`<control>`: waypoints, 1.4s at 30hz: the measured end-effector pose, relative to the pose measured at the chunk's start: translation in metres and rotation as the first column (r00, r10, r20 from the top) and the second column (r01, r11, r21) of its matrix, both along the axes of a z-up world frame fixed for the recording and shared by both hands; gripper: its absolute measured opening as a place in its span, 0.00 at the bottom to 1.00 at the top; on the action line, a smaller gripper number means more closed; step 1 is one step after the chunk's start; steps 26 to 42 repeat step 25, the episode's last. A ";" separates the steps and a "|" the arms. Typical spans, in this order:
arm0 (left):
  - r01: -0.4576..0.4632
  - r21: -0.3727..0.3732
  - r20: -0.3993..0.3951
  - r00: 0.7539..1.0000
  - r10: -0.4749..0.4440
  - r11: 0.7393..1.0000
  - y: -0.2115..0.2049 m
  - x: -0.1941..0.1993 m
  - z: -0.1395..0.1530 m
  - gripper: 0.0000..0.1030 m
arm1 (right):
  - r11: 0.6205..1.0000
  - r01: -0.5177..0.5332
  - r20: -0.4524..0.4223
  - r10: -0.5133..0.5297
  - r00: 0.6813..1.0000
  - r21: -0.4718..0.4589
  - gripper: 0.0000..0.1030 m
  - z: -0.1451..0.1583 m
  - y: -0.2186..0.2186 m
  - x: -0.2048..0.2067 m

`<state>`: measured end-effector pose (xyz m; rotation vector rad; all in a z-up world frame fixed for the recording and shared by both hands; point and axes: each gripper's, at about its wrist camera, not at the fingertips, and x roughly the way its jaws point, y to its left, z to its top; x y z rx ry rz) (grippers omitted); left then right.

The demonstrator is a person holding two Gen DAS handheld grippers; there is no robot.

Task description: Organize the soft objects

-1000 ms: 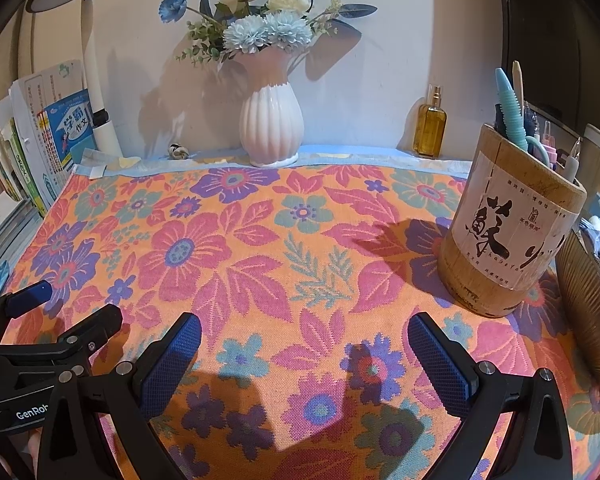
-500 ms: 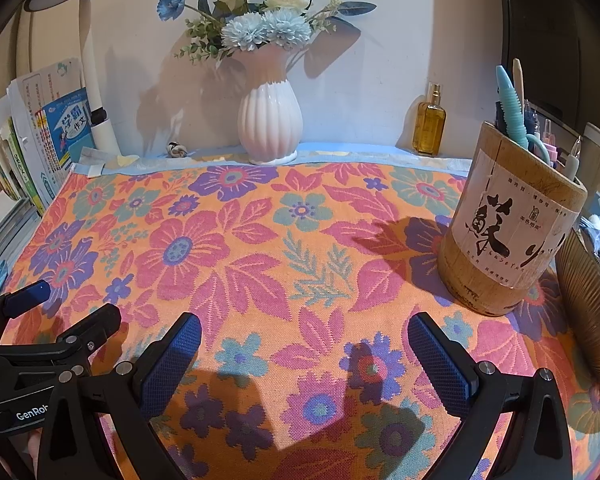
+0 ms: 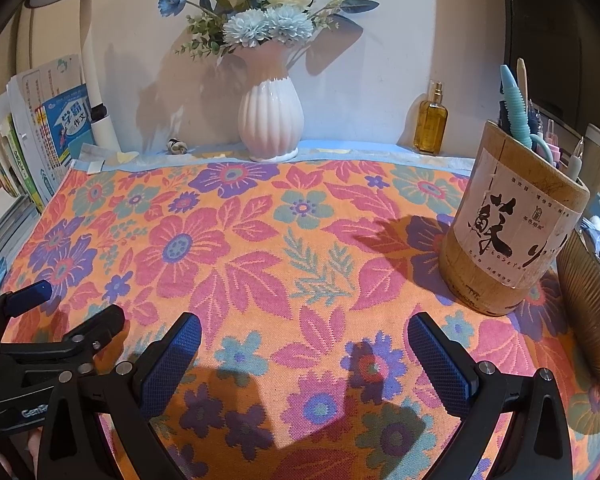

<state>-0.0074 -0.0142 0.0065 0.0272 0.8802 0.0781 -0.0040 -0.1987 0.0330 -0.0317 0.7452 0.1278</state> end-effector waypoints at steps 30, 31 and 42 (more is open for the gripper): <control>0.001 -0.063 -0.068 0.998 -0.005 0.998 0.010 0.013 -0.008 1.00 | 1.000 0.019 -0.226 -0.020 0.974 -0.005 1.00 -0.025 -0.003 0.029; 0.001 -0.063 -0.068 0.998 -0.005 0.998 0.010 0.013 -0.008 1.00 | 1.000 0.019 -0.226 -0.020 0.974 -0.005 1.00 -0.025 -0.003 0.029; 0.001 -0.063 -0.068 0.998 -0.005 0.998 0.010 0.013 -0.008 1.00 | 1.000 0.019 -0.226 -0.020 0.974 -0.005 1.00 -0.025 -0.003 0.029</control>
